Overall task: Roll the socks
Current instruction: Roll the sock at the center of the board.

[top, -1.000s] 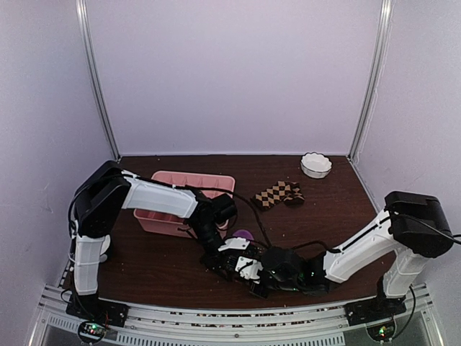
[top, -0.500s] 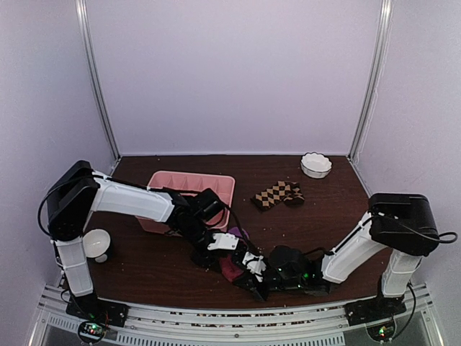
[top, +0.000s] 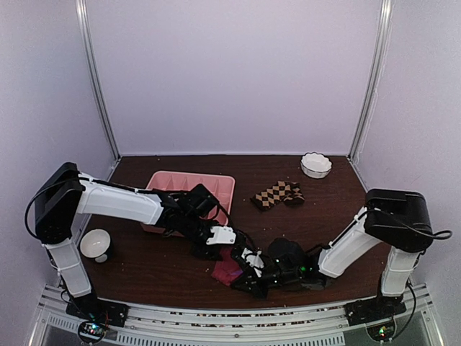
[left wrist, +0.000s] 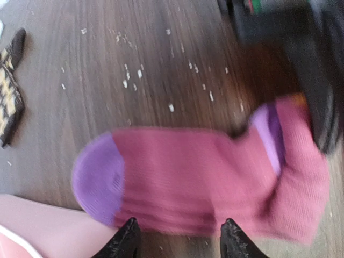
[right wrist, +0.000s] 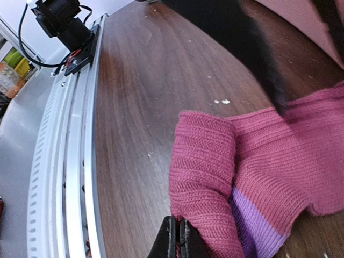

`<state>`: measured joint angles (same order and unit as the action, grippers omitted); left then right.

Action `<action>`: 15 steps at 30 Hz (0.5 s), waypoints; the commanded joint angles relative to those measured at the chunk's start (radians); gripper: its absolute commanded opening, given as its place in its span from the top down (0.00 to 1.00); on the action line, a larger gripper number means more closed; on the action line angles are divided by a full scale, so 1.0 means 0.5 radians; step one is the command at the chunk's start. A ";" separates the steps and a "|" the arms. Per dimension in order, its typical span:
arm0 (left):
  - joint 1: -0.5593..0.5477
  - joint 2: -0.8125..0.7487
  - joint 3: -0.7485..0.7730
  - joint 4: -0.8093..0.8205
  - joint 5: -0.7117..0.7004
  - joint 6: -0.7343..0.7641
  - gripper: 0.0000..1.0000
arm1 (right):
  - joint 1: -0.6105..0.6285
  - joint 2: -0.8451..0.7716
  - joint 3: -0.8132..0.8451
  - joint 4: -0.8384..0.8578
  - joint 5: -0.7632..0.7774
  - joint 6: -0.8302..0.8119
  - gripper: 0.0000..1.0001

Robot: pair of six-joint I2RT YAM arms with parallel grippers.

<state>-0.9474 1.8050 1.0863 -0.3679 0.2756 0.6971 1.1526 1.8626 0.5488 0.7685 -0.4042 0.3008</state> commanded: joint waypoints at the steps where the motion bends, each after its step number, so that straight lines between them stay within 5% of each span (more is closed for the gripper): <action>1: -0.237 -0.059 -0.062 -0.166 0.185 0.236 0.49 | -0.139 0.157 0.095 -0.554 0.106 0.355 1.00; 15: 0.069 -0.276 -0.078 -0.312 0.472 0.038 0.53 | -0.243 0.294 0.043 -0.445 0.072 0.750 1.00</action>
<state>-0.9340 1.7664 1.0863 -0.4217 0.3080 0.6895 1.1397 1.9312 0.6514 0.7158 -0.5362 0.4377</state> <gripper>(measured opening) 0.468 0.015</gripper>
